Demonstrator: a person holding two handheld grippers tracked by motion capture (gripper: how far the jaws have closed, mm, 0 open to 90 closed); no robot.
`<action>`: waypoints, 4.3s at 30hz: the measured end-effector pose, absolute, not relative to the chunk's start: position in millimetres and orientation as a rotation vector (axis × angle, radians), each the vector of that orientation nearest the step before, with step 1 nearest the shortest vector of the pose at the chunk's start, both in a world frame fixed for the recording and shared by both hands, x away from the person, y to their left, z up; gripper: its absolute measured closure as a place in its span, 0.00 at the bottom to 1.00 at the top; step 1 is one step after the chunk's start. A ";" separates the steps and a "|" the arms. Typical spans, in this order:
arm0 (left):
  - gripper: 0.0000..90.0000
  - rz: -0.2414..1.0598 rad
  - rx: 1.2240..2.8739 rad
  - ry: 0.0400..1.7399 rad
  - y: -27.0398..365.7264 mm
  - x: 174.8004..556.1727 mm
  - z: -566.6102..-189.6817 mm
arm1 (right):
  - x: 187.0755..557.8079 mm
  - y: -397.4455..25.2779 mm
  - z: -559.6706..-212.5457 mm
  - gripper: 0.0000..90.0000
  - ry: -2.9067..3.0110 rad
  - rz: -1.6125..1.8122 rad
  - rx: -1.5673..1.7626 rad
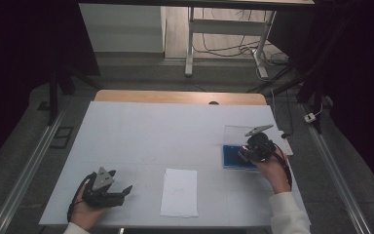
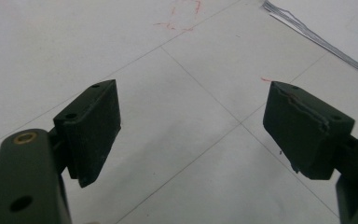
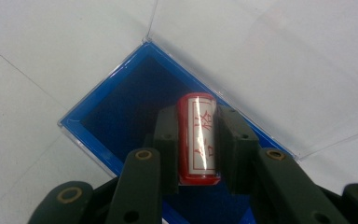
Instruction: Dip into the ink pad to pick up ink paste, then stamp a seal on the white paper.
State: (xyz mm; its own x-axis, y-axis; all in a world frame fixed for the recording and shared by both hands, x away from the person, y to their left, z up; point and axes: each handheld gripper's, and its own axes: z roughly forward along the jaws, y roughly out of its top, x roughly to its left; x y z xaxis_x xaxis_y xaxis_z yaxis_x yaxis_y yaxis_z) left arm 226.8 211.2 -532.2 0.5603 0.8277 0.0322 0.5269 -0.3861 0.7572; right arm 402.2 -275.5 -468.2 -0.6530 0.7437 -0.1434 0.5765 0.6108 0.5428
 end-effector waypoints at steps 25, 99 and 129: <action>0.21 0.535 2.069 1.090 212.8 230.6 -532.7 | 399.0 -276.7 -463.8 0.78 2.467 0.682 1.034; 0.21 0.554 2.063 1.094 213.1 225.7 -530.9 | 341.4 -200.2 -435.0 0.78 2.666 1.134 0.633; 0.21 0.551 2.069 1.085 212.0 227.6 -531.1 | 315.7 -154.8 -441.2 0.78 2.761 1.143 0.448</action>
State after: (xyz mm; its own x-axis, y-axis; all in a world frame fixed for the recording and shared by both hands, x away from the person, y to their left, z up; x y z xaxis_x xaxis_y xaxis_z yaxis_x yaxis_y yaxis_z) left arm 227.6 212.0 -531.1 0.5536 0.8319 0.0387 0.5218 -0.3828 0.7624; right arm 315.7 -154.8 -441.2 -0.9490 0.3153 0.0030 0.2251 0.6709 0.7065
